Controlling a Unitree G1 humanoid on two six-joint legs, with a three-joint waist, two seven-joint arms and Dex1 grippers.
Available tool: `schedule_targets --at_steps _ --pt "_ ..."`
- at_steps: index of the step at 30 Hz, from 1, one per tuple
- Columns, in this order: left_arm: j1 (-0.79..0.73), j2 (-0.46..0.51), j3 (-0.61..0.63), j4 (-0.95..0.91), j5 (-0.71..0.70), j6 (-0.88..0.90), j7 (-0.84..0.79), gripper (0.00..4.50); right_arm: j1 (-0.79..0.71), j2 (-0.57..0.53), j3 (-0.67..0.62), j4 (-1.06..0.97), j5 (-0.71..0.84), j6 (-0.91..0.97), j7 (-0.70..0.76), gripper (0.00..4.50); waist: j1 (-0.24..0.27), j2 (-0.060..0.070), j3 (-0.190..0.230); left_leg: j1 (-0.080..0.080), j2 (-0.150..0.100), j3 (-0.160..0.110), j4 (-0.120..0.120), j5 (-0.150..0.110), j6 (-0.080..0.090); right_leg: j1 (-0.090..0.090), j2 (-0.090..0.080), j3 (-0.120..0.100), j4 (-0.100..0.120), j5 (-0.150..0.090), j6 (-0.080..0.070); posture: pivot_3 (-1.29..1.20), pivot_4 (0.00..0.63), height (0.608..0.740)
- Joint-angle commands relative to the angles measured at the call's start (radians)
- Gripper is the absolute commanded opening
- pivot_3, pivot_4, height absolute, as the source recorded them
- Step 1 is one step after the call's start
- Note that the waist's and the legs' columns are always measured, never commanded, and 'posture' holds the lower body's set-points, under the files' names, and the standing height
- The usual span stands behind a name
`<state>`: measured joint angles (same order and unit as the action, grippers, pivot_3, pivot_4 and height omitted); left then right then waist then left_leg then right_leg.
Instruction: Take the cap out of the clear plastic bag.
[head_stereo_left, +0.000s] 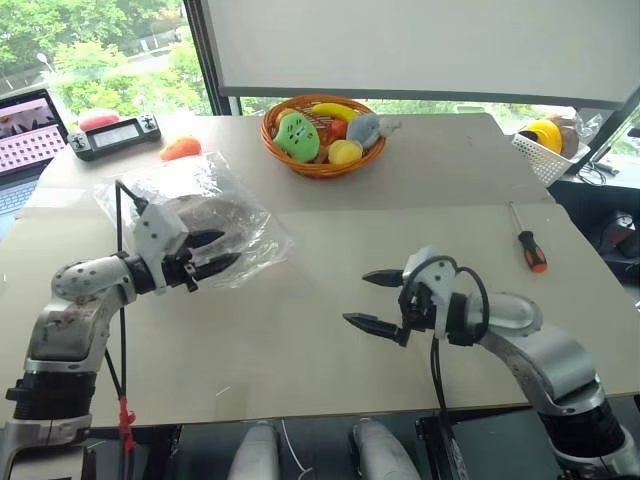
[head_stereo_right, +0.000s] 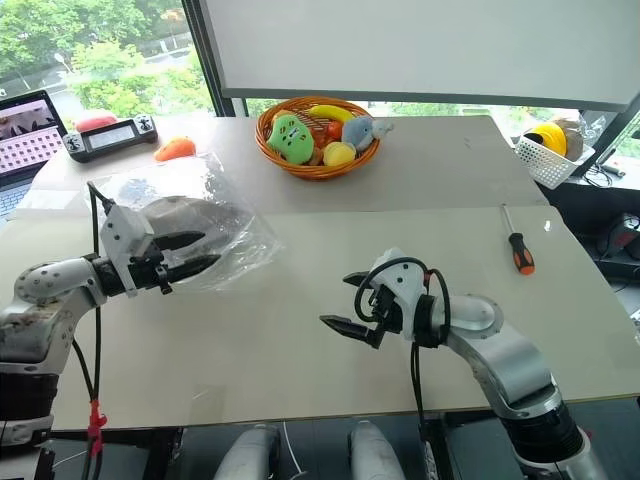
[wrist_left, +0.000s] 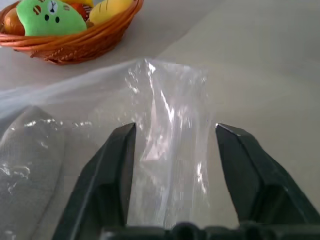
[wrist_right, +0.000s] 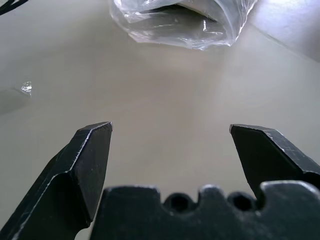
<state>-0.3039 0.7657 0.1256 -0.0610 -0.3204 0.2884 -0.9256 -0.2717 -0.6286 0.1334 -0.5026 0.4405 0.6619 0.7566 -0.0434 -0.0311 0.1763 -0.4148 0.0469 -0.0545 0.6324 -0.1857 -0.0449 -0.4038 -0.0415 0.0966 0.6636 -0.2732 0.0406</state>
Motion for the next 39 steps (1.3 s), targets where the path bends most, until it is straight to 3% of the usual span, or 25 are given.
schedule_targets --at_steps 1,2,10,19,28,38,39 --pt "0.016 0.009 -0.057 0.014 0.137 -0.156 0.043 4.16 0.004 0.010 -0.013 -0.030 -0.003 -0.025 -0.012 4.50 0.001 0.000 0.000 0.000 0.000 0.000 0.000 0.000 0.000 0.000 0.000 0.000 0.000 0.000 0.000 0.00 0.150 0.735" --pt "0.019 0.005 -0.071 0.032 0.166 -0.195 0.052 4.49 0.005 0.011 -0.012 -0.032 -0.004 -0.025 -0.013 4.50 0.001 0.000 0.000 0.000 0.000 0.000 0.000 0.000 0.000 0.000 0.000 0.000 0.000 0.000 0.000 0.00 0.150 0.735" --pt "-0.018 -0.070 -0.100 0.128 0.286 -0.364 0.188 4.49 0.016 0.016 -0.016 -0.038 -0.006 -0.023 -0.023 4.50 0.002 0.000 0.000 0.000 0.000 0.000 0.000 0.000 0.000 0.000 0.000 0.000 0.000 0.000 0.000 0.00 0.150 0.735" --pt "-0.030 -0.107 -0.046 0.192 0.242 -0.333 0.237 4.49 0.018 0.011 -0.021 -0.036 -0.004 -0.023 -0.023 4.50 -0.001 0.000 0.000 0.000 0.000 0.000 0.000 0.000 0.000 0.000 0.000 0.000 0.000 0.000 0.000 0.00 0.150 0.735" --pt "-0.053 -0.040 -0.043 0.368 0.368 -0.442 0.337 4.49 0.015 0.009 -0.031 -0.037 0.002 -0.023 -0.020 4.50 0.000 0.000 0.000 0.000 0.000 0.000 0.000 0.000 0.000 0.000 0.000 0.000 0.000 0.000 0.001 0.00 0.150 0.735" --pt "-0.111 -0.031 -0.039 0.398 0.469 -0.599 0.504 4.49 0.010 0.008 -0.037 -0.027 0.002 -0.026 -0.016 4.50 0.004 0.000 0.000 0.000 0.000 0.000 0.000 0.000 0.000 0.000 0.000 0.000 0.000 0.000 0.000 0.00 0.150 0.735" --pt "-0.111 -0.031 -0.040 0.394 0.473 -0.606 0.513 4.22 0.010 0.008 -0.037 -0.027 0.002 -0.026 -0.015 4.50 0.003 0.000 0.000 0.000 0.000 0.000 0.000 0.000 0.000 0.000 0.000 0.000 0.000 0.000 0.000 0.00 0.150 0.735"
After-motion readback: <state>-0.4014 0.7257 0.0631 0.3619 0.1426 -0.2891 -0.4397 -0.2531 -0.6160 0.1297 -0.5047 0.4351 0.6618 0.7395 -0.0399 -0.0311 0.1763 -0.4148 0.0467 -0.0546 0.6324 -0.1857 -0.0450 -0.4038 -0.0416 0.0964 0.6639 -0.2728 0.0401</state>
